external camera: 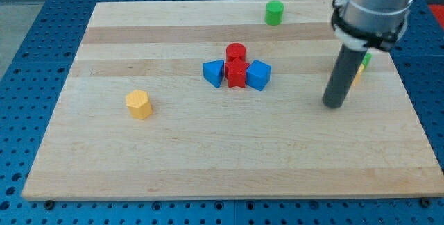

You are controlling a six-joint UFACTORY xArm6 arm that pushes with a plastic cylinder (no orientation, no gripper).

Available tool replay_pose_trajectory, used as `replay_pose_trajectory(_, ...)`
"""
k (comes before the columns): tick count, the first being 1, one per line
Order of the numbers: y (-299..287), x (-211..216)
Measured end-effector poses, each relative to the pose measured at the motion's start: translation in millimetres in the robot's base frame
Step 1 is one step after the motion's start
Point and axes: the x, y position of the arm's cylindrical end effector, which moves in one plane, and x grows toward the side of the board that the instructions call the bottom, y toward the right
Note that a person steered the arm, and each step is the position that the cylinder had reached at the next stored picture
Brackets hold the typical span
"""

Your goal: Point at the yellow hexagon

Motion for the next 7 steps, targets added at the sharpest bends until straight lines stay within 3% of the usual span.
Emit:
replay_pose_trajectory(4, -211.2, 56.1)
replay_pose_trajectory(7, -343.8, 39.8)
